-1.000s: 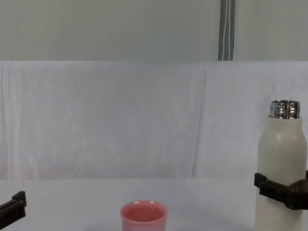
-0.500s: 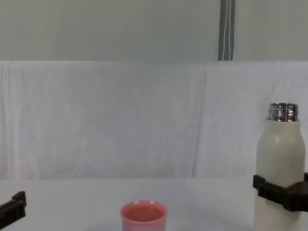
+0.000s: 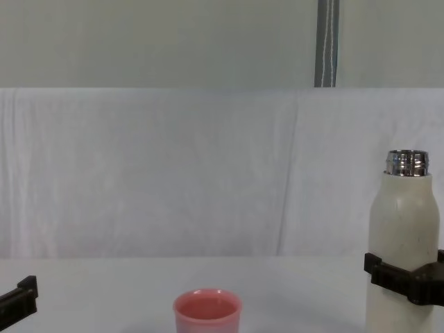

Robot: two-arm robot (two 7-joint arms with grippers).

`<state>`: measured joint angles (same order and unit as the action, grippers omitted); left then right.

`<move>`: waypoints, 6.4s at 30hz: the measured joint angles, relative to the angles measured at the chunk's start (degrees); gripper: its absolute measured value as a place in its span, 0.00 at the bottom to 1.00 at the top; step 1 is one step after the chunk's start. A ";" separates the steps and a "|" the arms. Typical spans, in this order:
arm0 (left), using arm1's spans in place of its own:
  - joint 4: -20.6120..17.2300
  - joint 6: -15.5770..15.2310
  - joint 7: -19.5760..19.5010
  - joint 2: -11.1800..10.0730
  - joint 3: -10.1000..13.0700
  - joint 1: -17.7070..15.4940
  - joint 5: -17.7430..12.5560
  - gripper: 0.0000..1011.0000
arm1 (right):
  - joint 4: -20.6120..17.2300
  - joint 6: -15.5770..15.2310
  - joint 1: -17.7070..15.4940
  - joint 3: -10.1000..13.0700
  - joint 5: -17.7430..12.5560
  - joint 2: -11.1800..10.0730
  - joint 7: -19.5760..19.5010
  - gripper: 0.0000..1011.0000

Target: Grasp the thermos with one hand and pour water into the cup lid.

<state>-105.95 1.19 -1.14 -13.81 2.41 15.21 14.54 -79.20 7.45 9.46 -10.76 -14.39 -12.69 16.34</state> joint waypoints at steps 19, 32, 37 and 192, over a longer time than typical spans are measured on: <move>0.00 0.00 0.00 0.00 0.00 0.00 0.00 0.99 | -0.01 0.02 -0.02 -0.02 -0.03 -0.05 -0.03 0.99; 0.00 0.00 0.00 0.00 0.00 0.00 0.00 0.99 | -0.04 0.00 -0.02 -0.02 -0.01 -0.07 -0.02 0.99; 0.00 0.00 0.00 0.00 0.00 0.00 0.00 0.99 | -0.04 0.00 -0.03 -0.02 -0.01 -0.07 -0.01 0.99; 0.00 0.00 0.00 0.00 0.00 0.00 0.00 0.99 | -12.50 -0.37 -13.66 -0.53 2.93 -0.13 -1.98 0.99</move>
<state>-105.95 1.19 -1.14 -13.81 2.41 15.21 14.54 -91.70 7.08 -4.20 -11.29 -11.46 -12.82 14.36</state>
